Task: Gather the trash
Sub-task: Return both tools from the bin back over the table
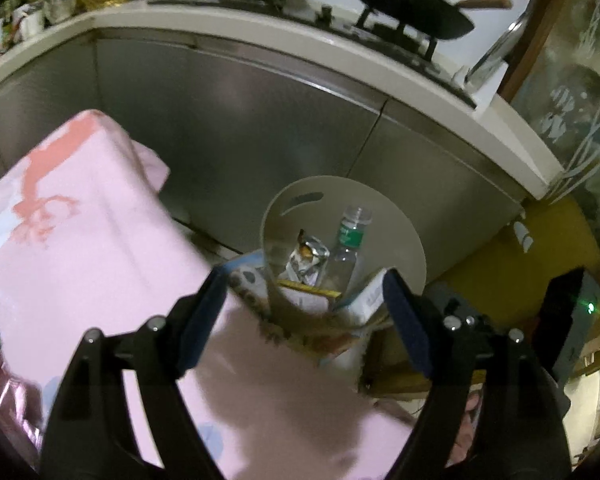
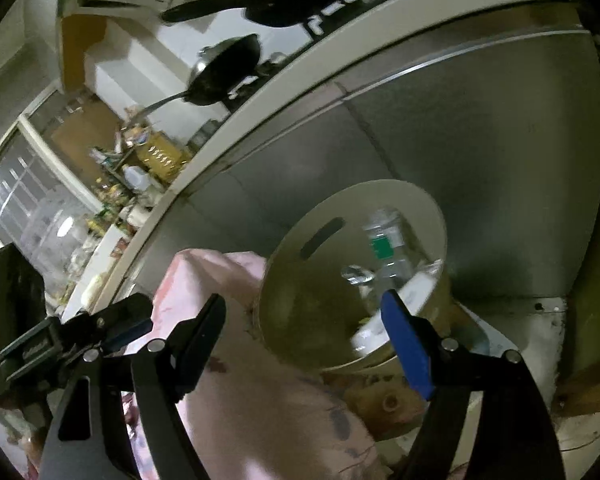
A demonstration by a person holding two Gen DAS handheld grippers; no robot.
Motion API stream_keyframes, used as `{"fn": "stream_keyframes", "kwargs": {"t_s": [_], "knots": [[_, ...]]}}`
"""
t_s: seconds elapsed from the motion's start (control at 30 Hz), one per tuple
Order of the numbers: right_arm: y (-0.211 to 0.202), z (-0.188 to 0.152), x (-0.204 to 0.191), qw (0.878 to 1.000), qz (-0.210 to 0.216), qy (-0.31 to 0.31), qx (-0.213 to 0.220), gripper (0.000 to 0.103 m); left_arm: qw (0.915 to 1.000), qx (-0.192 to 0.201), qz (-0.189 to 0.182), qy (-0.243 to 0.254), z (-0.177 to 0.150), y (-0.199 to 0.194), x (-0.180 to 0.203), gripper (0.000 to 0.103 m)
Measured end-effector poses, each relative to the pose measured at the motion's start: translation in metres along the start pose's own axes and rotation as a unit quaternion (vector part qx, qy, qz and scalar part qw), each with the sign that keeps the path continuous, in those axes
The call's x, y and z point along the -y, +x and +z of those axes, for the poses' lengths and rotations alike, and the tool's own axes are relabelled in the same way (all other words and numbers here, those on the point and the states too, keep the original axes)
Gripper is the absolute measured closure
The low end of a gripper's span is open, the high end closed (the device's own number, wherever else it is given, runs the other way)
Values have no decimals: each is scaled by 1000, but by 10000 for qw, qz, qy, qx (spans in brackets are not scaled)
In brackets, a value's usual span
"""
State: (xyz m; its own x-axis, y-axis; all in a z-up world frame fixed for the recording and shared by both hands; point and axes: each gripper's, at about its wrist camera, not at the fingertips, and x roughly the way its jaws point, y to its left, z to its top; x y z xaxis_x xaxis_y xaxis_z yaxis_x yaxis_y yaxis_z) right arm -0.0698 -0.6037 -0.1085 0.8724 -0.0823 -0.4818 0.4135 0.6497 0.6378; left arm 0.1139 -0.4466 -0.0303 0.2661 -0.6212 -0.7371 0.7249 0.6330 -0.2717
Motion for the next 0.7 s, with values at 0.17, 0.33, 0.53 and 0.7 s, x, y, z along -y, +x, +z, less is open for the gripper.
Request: {"fn": "stream_keyframes", "kwargs": {"t_s": [0.17,0.33,0.53,0.7], "knots": [[-1,-17,-46,9986,306,-393,-170,26,9988,467,171,-12,-35,-65,-16,26],[4,-47,-96,9937,634,-795,-464,26,9958,772,485,-7,-84,-128,-49,26],[17,-97,-168,9803,994,-1440,-922,26,9878,1041,1112,-338,-159,-203,-114,26],[25,-143,-236,9601,1302,-2117,-1280,26,9675,1026,2095,-974,-228,-253,-191,26]]}}
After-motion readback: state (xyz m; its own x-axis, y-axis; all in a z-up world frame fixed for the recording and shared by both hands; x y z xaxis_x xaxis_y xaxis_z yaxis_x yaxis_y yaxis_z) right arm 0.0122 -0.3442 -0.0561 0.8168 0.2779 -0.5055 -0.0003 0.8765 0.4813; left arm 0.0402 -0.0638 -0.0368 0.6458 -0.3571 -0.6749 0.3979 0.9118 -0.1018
